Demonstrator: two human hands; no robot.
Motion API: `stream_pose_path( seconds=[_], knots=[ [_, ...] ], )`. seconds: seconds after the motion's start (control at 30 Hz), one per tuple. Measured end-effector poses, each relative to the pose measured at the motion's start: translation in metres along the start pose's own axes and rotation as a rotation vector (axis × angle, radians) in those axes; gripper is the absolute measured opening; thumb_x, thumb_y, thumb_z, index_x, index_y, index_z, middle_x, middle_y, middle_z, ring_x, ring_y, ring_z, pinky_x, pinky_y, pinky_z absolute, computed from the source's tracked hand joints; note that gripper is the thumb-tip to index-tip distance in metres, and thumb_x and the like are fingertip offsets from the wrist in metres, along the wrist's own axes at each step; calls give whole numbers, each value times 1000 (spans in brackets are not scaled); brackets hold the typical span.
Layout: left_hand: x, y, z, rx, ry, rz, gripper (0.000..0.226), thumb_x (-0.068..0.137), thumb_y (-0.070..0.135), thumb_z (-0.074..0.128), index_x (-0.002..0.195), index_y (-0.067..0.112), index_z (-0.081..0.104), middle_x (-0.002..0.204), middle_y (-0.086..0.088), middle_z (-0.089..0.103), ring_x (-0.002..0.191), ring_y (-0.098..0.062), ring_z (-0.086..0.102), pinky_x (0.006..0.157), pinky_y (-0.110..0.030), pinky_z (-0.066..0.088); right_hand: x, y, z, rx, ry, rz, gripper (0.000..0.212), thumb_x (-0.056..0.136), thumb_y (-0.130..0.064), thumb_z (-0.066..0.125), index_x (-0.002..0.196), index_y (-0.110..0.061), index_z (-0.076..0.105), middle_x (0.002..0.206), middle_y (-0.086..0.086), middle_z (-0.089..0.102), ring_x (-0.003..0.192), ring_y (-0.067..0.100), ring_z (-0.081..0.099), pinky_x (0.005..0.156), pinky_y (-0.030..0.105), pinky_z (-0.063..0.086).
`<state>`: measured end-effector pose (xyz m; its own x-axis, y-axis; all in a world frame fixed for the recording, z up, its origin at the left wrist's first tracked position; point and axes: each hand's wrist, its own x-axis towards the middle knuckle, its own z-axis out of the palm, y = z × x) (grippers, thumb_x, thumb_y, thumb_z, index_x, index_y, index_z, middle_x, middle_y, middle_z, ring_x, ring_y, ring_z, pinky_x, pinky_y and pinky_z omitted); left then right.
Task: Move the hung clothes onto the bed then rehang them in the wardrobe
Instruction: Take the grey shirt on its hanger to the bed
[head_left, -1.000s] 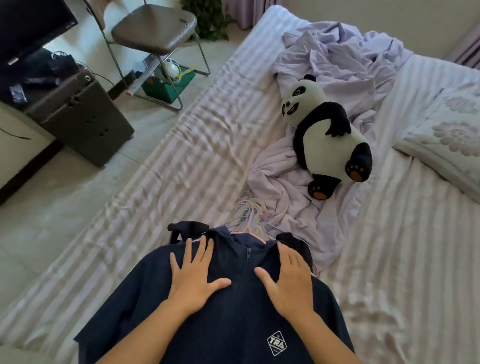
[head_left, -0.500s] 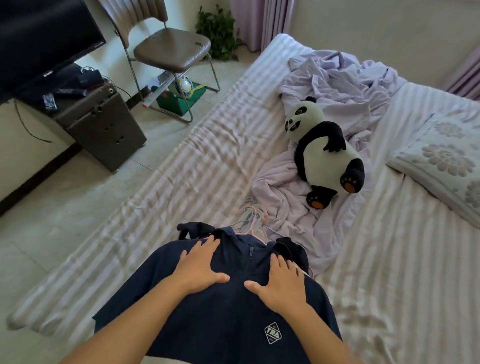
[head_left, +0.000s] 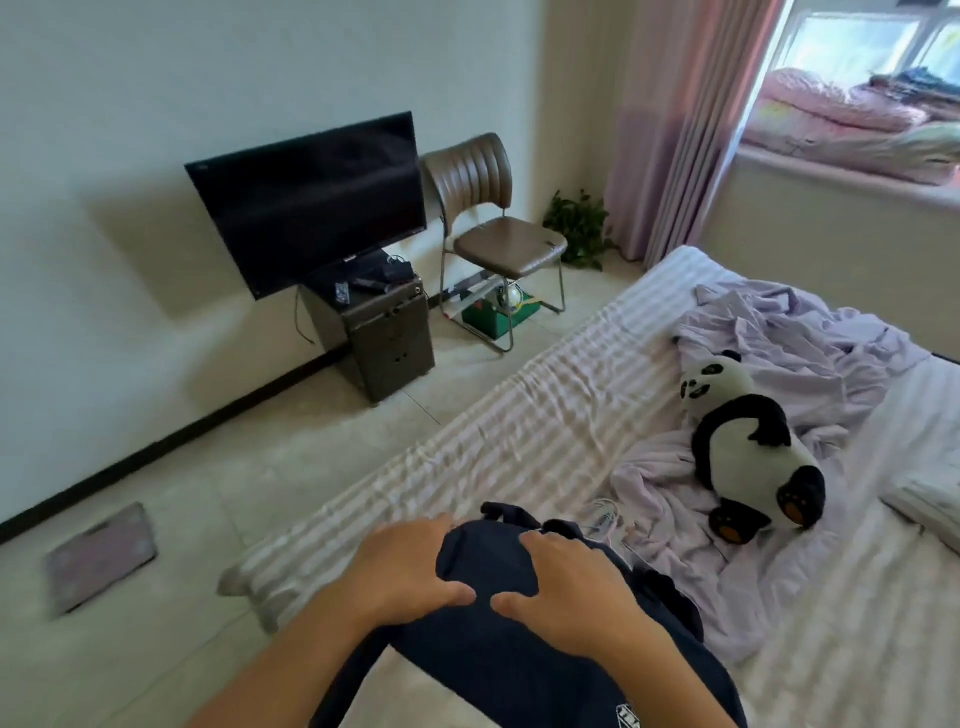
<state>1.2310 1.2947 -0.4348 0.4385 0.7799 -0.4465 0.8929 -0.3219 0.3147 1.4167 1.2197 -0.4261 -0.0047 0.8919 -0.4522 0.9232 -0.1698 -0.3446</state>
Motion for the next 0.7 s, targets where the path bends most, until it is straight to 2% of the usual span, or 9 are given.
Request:
stream_pose_path(
  seconds=[0.1,0.17,0.23,0.33,0.53,0.7],
  knots=[
    [-54,-28,-32,40,99,-69,80,72,66,65,140,30,41,134,8,56,116,-17,56,96,-34,46,-21,-51,-17,-39,58,-107,63,89,-61,54,134,-18,46,135,-1,53,122,21,51,100,38,43],
    [-95,-46,-48,39,178,-118,80,72,68,64,140,32,41,132,10,57,113,-14,57,96,-35,47,-35,-84,-24,-61,95,-184,63,90,-61,54,136,-18,45,137,0,52,124,22,50,103,38,42],
    [-138,-63,-59,35,247,-165,77,74,67,64,139,32,42,128,10,58,109,-13,57,94,-33,47,-52,-117,-27,-98,108,-271,68,92,-61,53,144,-20,38,145,0,47,131,22,45,108,38,38],
    [-208,-87,-66,8,337,-245,80,78,66,64,144,29,38,138,6,53,119,-15,54,98,-32,44,-82,-168,-25,-161,132,-412,71,93,-60,51,149,-22,32,151,-1,42,137,20,40,111,37,33],
    [-363,-124,-50,-73,454,-446,86,79,66,64,150,31,29,149,4,43,128,-19,48,98,-34,44,-160,-267,2,-220,117,-638,69,92,-60,54,148,-24,34,147,-4,46,130,15,46,103,29,37],
    [-497,-147,-19,-115,515,-645,81,77,69,63,147,41,31,144,7,49,123,-18,52,93,-33,43,-232,-346,36,-278,80,-810,71,91,-60,56,149,-24,36,145,-4,49,127,15,50,104,31,40]
  ],
)
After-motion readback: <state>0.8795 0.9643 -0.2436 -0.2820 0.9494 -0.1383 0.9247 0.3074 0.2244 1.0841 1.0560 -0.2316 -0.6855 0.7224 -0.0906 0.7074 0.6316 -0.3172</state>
